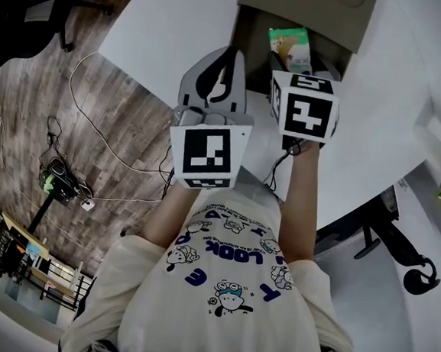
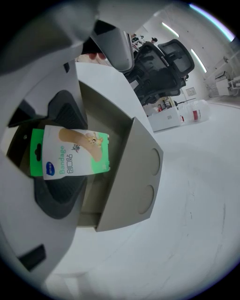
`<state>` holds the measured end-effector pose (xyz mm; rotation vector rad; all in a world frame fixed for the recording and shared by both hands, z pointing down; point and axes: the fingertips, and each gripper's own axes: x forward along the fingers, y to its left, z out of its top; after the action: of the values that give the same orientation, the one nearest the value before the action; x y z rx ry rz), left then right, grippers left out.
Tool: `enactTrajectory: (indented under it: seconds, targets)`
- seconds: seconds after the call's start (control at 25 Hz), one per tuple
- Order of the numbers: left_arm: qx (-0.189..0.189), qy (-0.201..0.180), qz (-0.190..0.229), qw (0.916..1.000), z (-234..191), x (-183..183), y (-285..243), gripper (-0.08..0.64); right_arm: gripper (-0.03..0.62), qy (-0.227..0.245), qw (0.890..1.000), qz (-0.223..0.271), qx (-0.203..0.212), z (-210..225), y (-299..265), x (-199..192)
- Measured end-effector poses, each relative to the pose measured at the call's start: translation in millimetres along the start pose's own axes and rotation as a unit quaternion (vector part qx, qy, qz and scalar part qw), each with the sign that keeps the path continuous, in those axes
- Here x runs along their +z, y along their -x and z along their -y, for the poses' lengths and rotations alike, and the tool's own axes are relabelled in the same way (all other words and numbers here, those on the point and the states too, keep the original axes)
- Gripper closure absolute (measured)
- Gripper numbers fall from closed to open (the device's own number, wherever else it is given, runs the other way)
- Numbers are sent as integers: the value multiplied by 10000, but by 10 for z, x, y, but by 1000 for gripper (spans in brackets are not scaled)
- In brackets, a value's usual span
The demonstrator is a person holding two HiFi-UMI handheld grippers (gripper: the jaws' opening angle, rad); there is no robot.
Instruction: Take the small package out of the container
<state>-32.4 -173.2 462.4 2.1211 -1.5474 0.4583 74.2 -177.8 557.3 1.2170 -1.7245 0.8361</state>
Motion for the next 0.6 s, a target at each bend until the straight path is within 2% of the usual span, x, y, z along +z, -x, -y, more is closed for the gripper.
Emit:
enactTrajectory:
  seconds: [0.4,0.6]
  targets:
    - [1,-13,120,9999,94,47,161,541,298,-418,9977,426,318,-40,232,23]
    - [-8,-37,215,9998,79,124,219,542,298,-490,9944,842,408,-107,405,150]
